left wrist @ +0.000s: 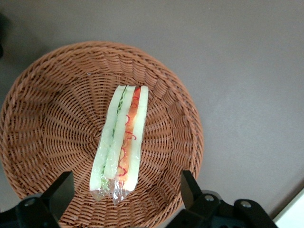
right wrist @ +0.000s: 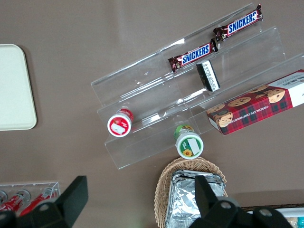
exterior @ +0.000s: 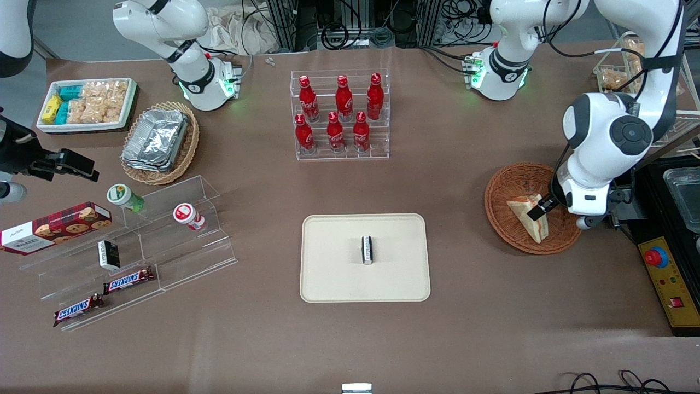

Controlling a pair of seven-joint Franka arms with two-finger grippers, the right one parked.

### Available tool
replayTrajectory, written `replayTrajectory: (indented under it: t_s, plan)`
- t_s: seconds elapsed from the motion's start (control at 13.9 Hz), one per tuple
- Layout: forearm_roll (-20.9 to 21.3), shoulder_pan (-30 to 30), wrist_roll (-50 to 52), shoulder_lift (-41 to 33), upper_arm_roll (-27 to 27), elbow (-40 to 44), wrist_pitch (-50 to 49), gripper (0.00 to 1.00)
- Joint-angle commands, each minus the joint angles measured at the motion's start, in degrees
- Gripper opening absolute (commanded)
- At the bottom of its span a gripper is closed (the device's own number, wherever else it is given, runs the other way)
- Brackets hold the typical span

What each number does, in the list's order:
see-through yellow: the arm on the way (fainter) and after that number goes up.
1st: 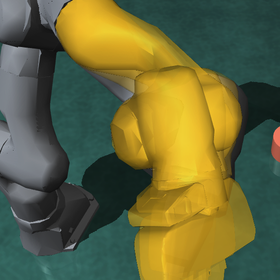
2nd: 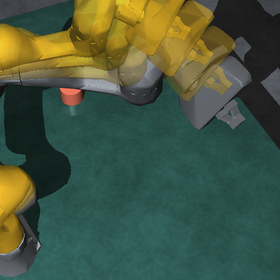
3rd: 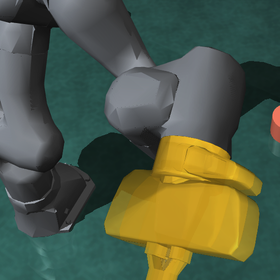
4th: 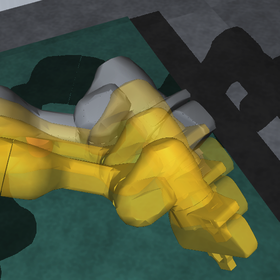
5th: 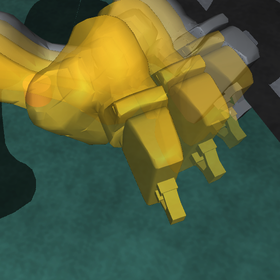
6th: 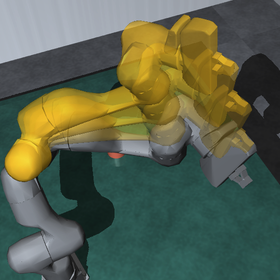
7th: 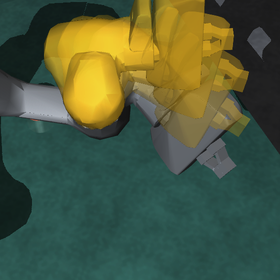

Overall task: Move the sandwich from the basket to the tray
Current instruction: 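Lower the open left gripper over the wrapped sandwich in the wicker basket, then close the left gripper on the sandwich's crust edge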

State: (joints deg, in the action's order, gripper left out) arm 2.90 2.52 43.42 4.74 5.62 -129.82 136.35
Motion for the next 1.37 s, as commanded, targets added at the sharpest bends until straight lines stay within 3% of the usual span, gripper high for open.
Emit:
replayTrajectory:
  t_s: [0.0,0.36,0.58,0.72,1.01,1.08,1.15,1.22,1.3]
  plan:
    - [1.32,0.29,2.37,0.18,0.0,-4.11,6.01,1.0]
    - [1.41,0.38,2.28,2.81,-0.17,-8.95,14.45,1.0]
    - [1.85,2.57,1.93,3.78,-0.17,-9.14,15.08,1.0]
    - [5.35,3.28,2.02,4.13,-0.17,-9.05,15.17,1.0]
    - [5.63,3.28,2.11,6.24,-0.09,-8.78,15.87,1.0]
    - [5.63,3.28,2.11,6.59,-0.09,-8.7,15.87,0.88]
    - [5.63,3.28,2.11,6.68,-0.09,-8.78,15.87,0.62]
    - [5.63,3.37,2.11,6.59,-0.09,-8.78,15.87,0.23]
    - [5.63,3.37,2.11,6.51,-0.09,-8.78,15.87,0.0]
